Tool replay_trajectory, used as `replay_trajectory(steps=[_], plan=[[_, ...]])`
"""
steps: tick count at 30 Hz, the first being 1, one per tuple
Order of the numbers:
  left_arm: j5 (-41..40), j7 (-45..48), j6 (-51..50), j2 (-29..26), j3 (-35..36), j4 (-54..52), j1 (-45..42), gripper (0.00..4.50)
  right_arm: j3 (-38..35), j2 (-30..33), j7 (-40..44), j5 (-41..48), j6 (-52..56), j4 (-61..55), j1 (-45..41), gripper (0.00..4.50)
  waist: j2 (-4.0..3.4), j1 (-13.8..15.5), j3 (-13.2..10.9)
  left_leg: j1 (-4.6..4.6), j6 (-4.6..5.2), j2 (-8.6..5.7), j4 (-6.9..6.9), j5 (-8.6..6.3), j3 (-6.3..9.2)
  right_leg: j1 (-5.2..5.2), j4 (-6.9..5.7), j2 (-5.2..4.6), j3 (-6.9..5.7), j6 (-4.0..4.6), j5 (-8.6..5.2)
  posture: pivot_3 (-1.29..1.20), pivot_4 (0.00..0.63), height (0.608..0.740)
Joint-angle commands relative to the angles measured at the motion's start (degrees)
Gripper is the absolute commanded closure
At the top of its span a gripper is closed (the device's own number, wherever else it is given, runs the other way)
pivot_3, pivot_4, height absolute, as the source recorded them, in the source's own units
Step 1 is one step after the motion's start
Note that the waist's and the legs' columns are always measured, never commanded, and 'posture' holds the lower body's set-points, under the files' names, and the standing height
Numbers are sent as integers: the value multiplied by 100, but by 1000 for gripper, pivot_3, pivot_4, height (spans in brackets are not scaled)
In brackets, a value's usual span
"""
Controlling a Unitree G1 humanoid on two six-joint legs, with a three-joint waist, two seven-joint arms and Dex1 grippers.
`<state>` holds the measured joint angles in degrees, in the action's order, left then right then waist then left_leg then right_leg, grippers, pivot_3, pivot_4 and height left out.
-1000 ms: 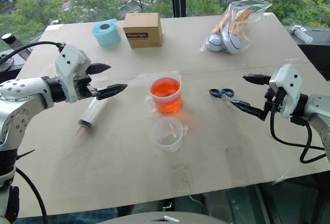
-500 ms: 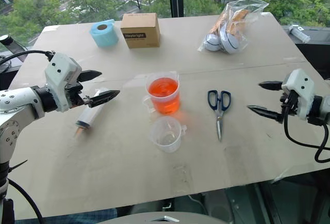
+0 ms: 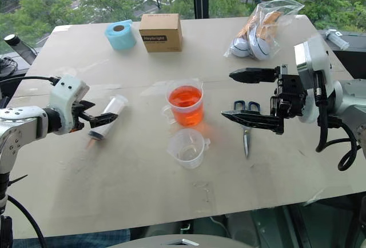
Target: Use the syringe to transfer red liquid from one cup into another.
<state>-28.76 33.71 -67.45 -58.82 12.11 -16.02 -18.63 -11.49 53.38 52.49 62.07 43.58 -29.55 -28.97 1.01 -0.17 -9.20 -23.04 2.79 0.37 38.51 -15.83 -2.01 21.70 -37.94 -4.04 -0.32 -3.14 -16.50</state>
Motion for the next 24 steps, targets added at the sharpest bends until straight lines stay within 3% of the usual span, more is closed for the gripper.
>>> replay_trajectory(steps=[1,12,24], plan=[[46,-264,-562,143,-173,131,-508,0,-92,5,-137,125,50,-274,-47,94,0,13,0,0,0,-1,0,0,0,0,0,0,0,0,0,0,150,740],[347,-419,-1200,169,-1076,1010,-1421,0,-60,-95,-253,-80,-29,-508,165,94,5,-16,1,-4,0,-2,2,0,1,1,-3,3,0,0,0,0,150,740],[581,481,-1204,-236,-2283,2321,-2453,0,-15,-263,-393,-322,-186,-700,415,94,9,-32,2,-16,0,-6,7,1,3,10,-3,8,-5,0,0,0,150,740]])
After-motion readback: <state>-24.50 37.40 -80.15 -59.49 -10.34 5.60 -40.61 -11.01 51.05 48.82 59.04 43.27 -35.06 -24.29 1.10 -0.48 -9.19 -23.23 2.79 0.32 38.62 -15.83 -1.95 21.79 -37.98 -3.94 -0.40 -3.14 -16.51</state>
